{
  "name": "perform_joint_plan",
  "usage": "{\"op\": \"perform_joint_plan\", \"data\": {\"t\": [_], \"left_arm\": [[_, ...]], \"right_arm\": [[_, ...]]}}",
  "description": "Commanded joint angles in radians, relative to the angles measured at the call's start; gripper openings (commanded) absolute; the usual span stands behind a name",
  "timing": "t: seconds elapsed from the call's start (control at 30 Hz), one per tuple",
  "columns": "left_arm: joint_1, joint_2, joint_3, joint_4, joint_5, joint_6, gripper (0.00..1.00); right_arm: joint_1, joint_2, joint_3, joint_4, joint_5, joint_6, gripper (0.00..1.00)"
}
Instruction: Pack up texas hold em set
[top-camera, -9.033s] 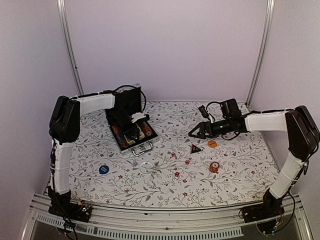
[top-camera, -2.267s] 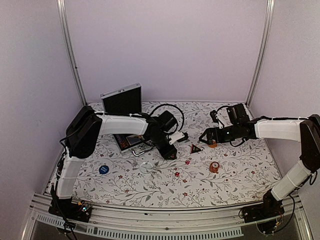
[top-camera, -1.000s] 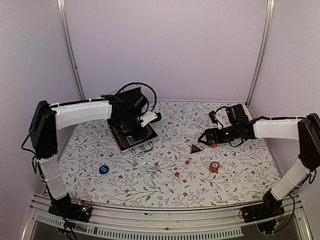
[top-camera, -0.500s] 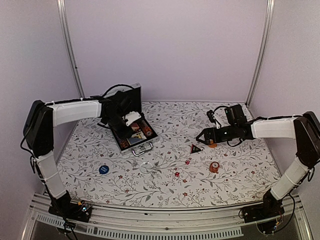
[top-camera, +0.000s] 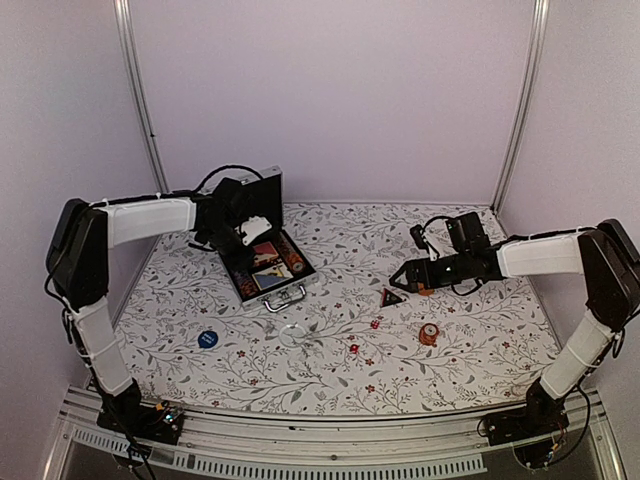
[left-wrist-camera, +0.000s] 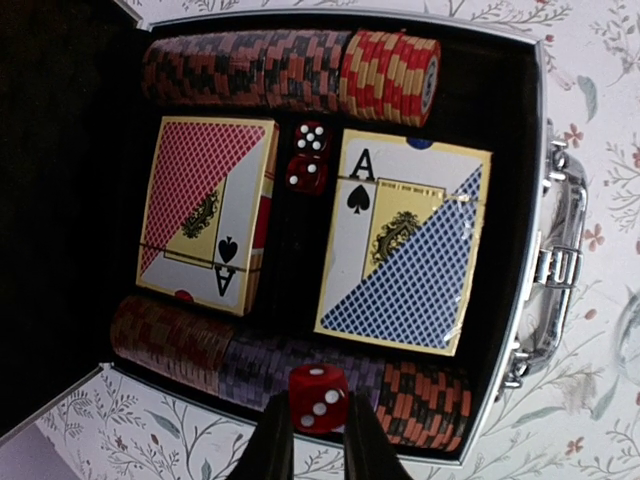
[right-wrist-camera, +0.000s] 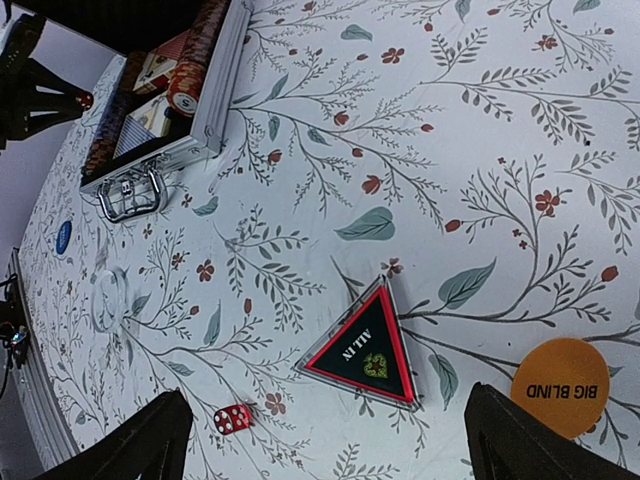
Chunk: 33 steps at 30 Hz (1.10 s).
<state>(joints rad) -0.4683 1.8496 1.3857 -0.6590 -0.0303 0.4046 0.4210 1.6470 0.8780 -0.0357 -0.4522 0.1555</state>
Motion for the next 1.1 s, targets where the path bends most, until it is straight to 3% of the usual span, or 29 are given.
{"op": "perform_joint_plan", "data": {"t": [0.0,0.43,1.07], "left_arm": [[0.020,0.053,0.048,0.018,0.009,0.028,0.02],[0.041,0.174,0.132,0.005,0.018,0.032,0.03],[0.056,0.232,0.144,-0.004,0.001,0.026,0.07]], "right_arm": [[0.004,0.022,0.035,0.022,-0.012,-0.016,0.99],[0.005,0.025,0.050,-0.008,-0.007,-0.026,0.99],[0.005,0.014,0.060,-0.034,-0.006,-0.033,0.99]]}}
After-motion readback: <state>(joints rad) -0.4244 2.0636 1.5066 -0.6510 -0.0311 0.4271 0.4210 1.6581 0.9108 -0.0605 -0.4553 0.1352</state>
